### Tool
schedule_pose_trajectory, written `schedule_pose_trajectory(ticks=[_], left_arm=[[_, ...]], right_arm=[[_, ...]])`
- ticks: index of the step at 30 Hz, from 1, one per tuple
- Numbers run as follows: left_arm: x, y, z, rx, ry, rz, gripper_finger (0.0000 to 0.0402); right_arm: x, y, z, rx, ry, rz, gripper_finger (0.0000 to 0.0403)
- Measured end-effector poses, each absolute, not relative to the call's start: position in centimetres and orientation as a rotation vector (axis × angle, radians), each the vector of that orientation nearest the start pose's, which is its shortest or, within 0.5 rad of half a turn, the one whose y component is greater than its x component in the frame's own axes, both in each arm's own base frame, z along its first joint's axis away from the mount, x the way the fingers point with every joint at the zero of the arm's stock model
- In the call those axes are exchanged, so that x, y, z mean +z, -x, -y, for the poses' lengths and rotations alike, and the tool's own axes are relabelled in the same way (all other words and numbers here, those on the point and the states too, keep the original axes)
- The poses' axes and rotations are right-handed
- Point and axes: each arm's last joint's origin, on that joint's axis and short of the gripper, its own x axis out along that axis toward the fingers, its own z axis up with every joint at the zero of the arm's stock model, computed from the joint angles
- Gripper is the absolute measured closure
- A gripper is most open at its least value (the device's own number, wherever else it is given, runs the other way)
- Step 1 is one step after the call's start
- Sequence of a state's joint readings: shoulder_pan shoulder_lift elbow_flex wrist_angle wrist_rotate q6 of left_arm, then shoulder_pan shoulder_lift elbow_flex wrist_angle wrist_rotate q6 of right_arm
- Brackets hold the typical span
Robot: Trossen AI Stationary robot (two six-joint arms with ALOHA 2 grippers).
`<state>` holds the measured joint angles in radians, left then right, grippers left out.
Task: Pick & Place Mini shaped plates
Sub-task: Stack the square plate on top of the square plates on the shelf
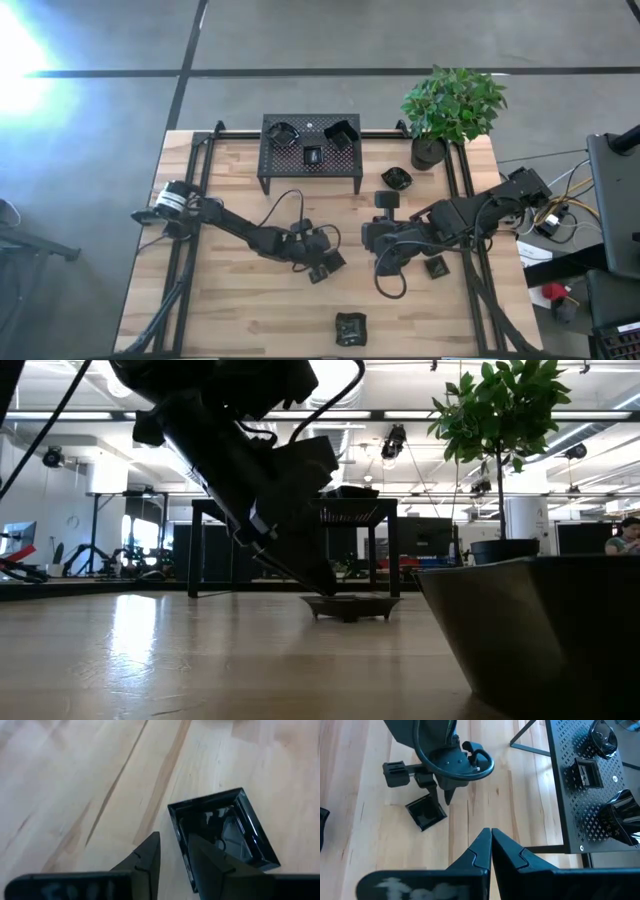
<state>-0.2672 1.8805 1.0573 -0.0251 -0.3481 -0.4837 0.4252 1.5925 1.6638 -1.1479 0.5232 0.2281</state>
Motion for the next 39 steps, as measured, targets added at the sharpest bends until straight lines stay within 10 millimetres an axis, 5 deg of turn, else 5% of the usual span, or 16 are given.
schedule_pose_trajectory(ticks=[34, 39], left_arm=[[13.0, -36.2, 8.9, 0.305, 0.349, -0.751, 0.0305], [13.0, -36.2, 8.9, 0.305, 0.363, -0.748, 0.0331]], right_arm=[[36.3, -28.8, -11.5, -0.195, 0.285, -0.935, 0.0394], [36.3, -28.8, -11.5, -0.195, 0.285, -0.935, 0.0394]])
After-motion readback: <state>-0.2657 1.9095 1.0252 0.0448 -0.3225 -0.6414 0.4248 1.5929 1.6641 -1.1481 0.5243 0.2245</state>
